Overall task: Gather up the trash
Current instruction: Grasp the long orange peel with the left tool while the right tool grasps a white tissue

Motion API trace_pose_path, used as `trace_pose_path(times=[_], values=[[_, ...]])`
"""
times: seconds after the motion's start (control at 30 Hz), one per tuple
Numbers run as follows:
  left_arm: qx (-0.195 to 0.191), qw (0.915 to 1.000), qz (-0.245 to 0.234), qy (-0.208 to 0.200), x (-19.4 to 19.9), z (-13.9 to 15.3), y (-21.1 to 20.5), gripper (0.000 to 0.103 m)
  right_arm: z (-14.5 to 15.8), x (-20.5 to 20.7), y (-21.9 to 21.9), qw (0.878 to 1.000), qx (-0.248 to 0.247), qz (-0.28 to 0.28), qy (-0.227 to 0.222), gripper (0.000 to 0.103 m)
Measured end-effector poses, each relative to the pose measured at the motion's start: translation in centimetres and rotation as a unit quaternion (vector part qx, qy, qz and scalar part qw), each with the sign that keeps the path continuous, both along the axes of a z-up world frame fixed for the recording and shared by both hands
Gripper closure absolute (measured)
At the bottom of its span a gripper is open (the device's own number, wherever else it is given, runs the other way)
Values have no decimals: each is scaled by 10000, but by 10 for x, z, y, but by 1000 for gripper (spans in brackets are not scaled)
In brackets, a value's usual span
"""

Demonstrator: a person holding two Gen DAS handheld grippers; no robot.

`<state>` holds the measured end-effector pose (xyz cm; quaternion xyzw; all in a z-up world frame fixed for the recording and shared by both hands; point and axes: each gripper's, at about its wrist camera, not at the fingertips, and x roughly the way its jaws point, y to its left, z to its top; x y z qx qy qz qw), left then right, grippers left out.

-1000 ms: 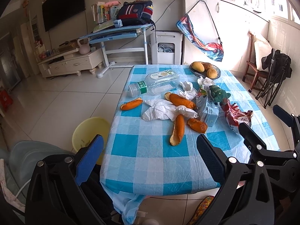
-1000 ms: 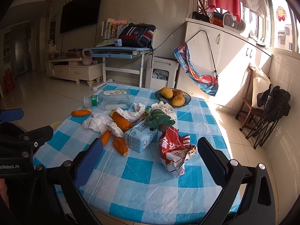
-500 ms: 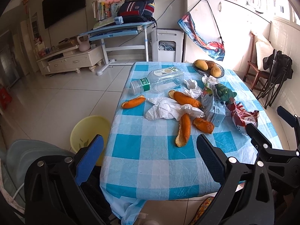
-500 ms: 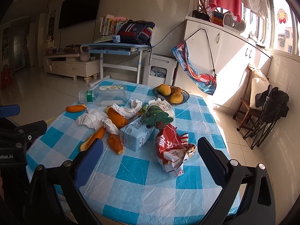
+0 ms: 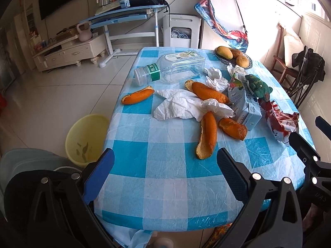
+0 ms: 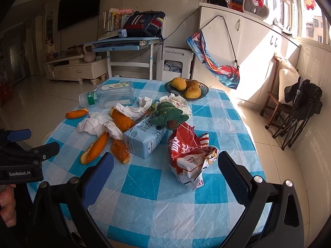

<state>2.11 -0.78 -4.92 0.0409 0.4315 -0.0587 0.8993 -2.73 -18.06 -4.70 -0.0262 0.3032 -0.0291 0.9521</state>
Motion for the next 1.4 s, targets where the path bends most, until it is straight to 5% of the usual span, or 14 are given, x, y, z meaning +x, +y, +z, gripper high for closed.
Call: trace_pose_path(times=[0.33,0.4,0.53,0.63,0.83,1.07,1.4], values=[[178,9988,-441,137,36,-24,-48,11,3,-1,-8,9998,190,24,-55,6],[168,9983,-515,203,44,-31,-55,25,5,-3,-13,9992,383,81,-107,6],[-137,9964,-712,445,51,-45,-56,77,7,-4,-13,9974,625,306,-184,6],[-270,9957,-786,419,46,-47,-50,85,5,-2,-9,9956,767,526,-142,6],[-542,9957,-607,434,40,-46,-21,89,3,0,-8,9902,1115,832,-85,9],[-752,9949,-423,517,39,-50,8,87,-15,26,-14,9638,2382,1047,582,38],[-857,9942,-353,545,41,-51,17,85,-1,77,48,9741,694,1984,830,49]])
